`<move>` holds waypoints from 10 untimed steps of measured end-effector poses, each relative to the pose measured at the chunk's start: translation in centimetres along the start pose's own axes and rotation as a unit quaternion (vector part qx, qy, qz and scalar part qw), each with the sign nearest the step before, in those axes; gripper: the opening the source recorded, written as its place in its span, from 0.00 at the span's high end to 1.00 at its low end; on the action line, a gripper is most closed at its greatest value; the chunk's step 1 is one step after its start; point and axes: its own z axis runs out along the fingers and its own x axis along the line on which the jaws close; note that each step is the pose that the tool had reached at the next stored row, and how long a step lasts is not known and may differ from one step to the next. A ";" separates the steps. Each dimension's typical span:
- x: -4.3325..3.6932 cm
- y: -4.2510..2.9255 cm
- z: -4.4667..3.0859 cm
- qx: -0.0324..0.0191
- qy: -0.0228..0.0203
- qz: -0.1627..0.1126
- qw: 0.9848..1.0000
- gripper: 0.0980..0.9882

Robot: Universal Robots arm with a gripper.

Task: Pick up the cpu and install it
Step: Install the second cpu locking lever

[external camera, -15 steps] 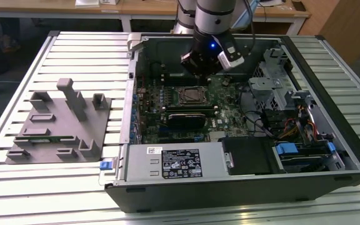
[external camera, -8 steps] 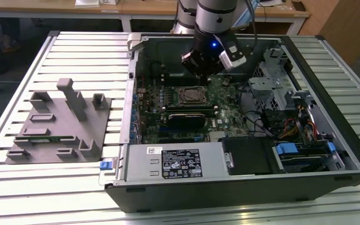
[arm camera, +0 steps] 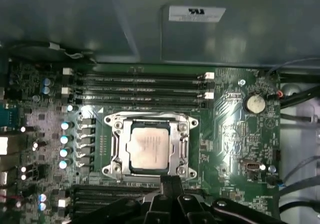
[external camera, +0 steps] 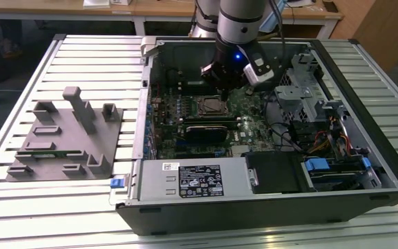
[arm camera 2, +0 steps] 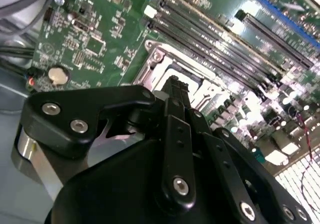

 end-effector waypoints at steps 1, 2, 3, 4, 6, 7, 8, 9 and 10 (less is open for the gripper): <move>0.00 -0.02 0.18 0.000 0.000 0.000 1.000 0.99; 0.00 -0.07 0.36 0.000 0.001 0.000 1.000 0.99; 0.00 -0.18 0.52 0.000 0.002 0.000 1.000 0.99; 0.01 -0.31 0.66 0.000 0.003 0.000 1.000 0.99; 0.31 -0.48 0.81 0.000 0.003 0.000 1.000 0.99; 0.57 -0.53 0.83 0.000 0.003 0.000 1.000 0.99; 0.71 -0.61 0.83 0.000 0.003 0.000 1.000 0.99; 0.77 -0.74 0.83 0.000 0.003 0.000 1.000 0.99; 0.81 -0.94 0.83 0.000 0.003 0.000 1.000 0.99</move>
